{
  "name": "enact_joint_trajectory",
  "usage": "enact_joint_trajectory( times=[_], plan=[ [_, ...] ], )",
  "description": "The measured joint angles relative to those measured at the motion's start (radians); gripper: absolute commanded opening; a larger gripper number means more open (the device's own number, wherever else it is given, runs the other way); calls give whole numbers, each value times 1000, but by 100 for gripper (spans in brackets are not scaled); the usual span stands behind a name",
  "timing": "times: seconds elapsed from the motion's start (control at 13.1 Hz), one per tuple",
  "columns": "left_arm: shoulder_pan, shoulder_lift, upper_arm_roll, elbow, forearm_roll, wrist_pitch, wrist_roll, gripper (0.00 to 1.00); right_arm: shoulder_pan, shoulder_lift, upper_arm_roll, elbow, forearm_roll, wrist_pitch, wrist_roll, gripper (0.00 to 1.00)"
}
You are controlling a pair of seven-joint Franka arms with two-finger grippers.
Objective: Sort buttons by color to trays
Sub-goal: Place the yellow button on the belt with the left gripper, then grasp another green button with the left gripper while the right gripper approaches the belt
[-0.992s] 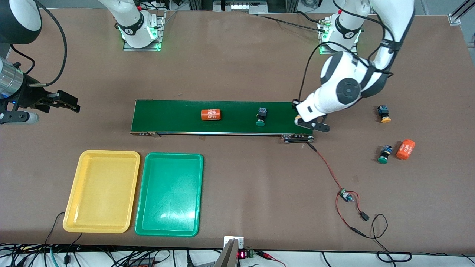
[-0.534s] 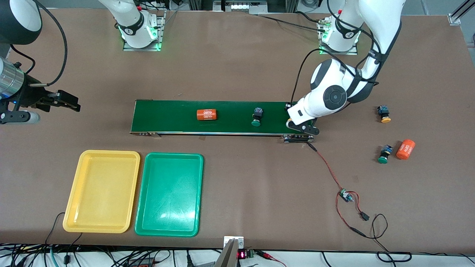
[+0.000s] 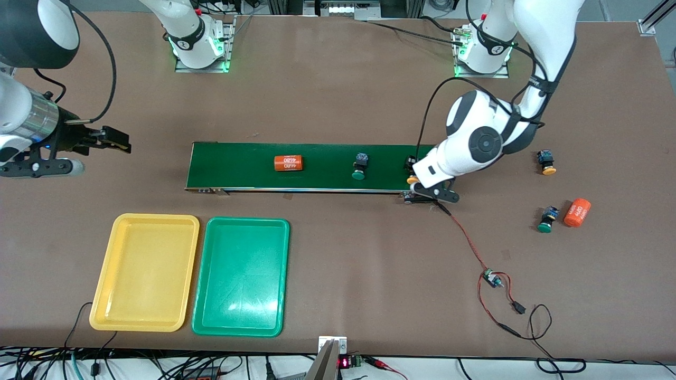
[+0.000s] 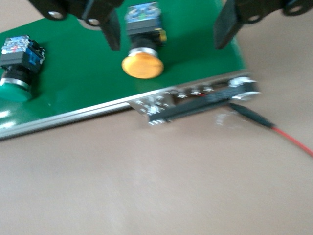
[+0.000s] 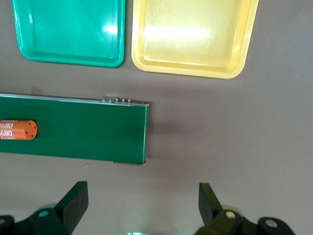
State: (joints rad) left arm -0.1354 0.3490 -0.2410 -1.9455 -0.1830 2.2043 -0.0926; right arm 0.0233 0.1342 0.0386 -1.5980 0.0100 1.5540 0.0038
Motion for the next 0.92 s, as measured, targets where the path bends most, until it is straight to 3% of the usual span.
enact_joint_trajectory(
  times=[0.23, 0.38, 0.46, 0.69, 0.92],
  plan=[
    [71, -18, 25, -1, 9, -58, 40, 100, 0, -6, 0, 1, 0, -23, 1, 100],
    [243, 0, 39, -7, 175, -63, 165, 100, 0, -31, -1, 1, 0, -41, 1, 100],
    [246, 4, 40, -6, 205, -63, 193, 100, -1, -43, -1, -14, 4, -25, 2, 100],
    [299, 31, 61, 16, 264, -61, 437, 100, -3, -221, 4, -302, 30, 194, 6, 100],
    [393, 95, 70, 78, 264, -58, 662, 100, -7, -364, 109, -527, 46, 343, 129, 100]
  ],
)
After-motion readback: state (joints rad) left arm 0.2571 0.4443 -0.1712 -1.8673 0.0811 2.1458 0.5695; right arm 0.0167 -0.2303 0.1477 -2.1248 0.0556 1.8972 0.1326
